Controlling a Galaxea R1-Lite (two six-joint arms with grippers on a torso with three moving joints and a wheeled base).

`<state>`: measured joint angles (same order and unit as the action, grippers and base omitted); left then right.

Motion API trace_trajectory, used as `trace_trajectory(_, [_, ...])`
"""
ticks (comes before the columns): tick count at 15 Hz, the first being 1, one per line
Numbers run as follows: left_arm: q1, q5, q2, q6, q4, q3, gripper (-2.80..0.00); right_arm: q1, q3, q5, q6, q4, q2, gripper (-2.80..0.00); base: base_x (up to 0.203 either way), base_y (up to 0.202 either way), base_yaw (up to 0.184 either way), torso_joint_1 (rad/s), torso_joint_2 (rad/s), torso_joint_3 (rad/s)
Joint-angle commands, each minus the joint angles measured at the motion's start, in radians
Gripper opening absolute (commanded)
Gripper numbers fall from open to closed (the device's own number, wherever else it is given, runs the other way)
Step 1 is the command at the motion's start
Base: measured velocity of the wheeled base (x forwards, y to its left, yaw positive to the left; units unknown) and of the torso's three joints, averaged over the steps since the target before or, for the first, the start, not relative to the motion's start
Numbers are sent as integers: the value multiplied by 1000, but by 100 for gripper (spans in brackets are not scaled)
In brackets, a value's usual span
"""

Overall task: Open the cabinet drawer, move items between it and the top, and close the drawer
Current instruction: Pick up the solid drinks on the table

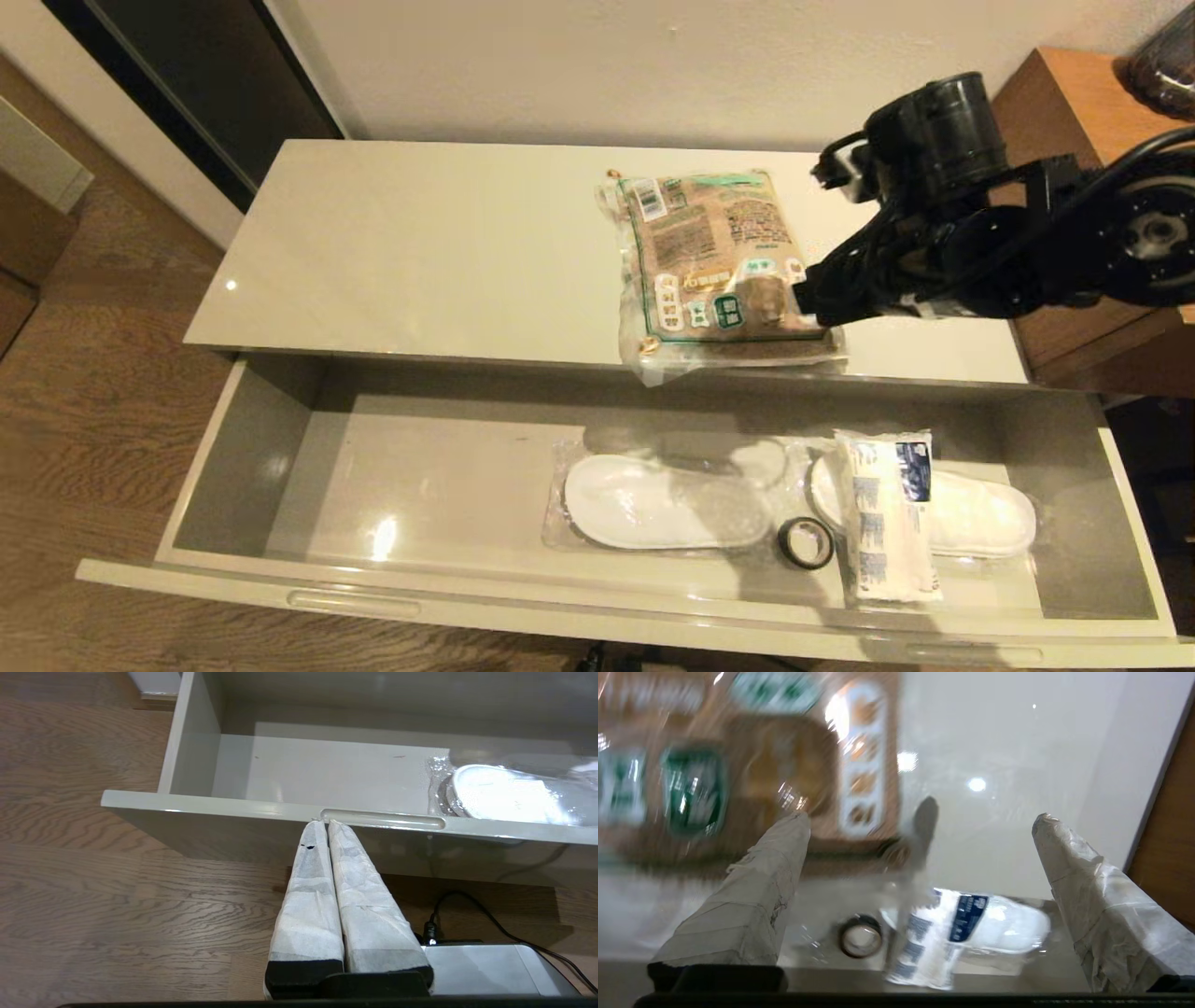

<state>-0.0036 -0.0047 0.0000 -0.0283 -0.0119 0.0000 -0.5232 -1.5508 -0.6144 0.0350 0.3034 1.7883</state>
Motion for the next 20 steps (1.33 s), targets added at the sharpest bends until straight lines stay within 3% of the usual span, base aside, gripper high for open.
trace_trajectory(1, [0,0,0,-1,0,0,-280,72,-100,61,137,58,46,0,0,0,0,0,0,0])
trace_trajectory(4, [1,2,0,-1,0,0,-280,144,-324,254,428,233,136,0,0,0,0,0,0,0])
trace_trajectory(5, [1,0,0,-1,0,0,-280,171,-370,391,543,287,163,0,0,0,0,0,0,0])
trace_trajectory(6, [1,2,0,-1,0,0,-280,190,-380,497,620,307,177,0,0,0,0,0,0,0])
trace_trajectory(9, [1,0,0,1,0,0,-280,230,-385,684,820,325,202,0,0,0,0,0,0,0])
trace_trajectory(14, [1,0,0,1,0,0,-280,327,-332,905,837,331,169,0,0,0,0,0,0,0])
trace_trajectory(17, [0,0,0,1,0,0,-280,369,-306,985,814,323,157,0,0,0,0,0,0,0])
trace_trajectory(20, [-1,1,0,1,0,0,-280,414,-223,1123,797,247,129,0,0,0,0,0,0,0])
